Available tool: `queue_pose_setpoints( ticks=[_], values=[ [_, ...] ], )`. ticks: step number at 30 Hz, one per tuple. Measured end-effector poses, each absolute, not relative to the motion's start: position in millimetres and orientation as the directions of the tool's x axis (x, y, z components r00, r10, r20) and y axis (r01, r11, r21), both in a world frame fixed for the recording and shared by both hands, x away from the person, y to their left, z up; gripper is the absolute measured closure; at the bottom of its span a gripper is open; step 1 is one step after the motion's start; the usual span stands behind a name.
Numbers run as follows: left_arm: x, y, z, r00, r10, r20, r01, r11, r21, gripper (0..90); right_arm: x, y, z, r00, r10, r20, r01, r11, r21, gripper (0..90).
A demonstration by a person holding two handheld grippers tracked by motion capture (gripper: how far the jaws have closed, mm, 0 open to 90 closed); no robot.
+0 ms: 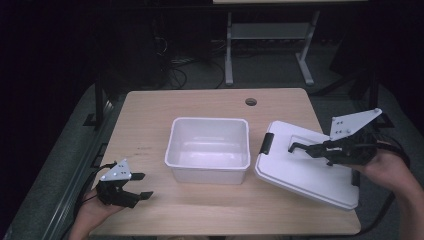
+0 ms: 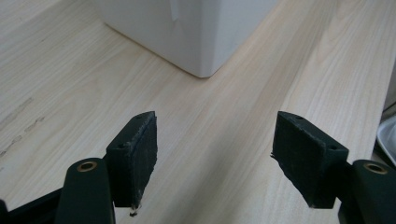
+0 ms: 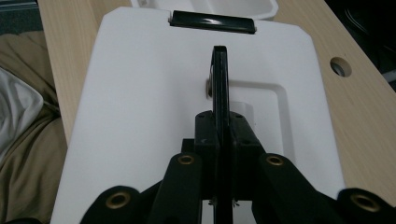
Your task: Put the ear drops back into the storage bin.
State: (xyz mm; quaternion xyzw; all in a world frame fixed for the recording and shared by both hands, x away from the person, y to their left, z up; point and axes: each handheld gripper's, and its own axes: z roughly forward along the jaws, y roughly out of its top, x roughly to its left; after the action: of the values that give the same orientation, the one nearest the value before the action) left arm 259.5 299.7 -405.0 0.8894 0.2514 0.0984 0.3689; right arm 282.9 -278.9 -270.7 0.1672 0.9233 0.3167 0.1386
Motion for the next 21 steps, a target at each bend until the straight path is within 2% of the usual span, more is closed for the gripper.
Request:
queue_pose_setpoints(
  ticks=[21],
  values=[
    [262, 298, -408, 0.857, 0.515, -0.015, 0.377, -0.607, 0.699, 29.7, 302, -222, -248, -0.933, 0.304, -0.192, 0.125, 0.775, 0.62, 83.8]
  ],
)
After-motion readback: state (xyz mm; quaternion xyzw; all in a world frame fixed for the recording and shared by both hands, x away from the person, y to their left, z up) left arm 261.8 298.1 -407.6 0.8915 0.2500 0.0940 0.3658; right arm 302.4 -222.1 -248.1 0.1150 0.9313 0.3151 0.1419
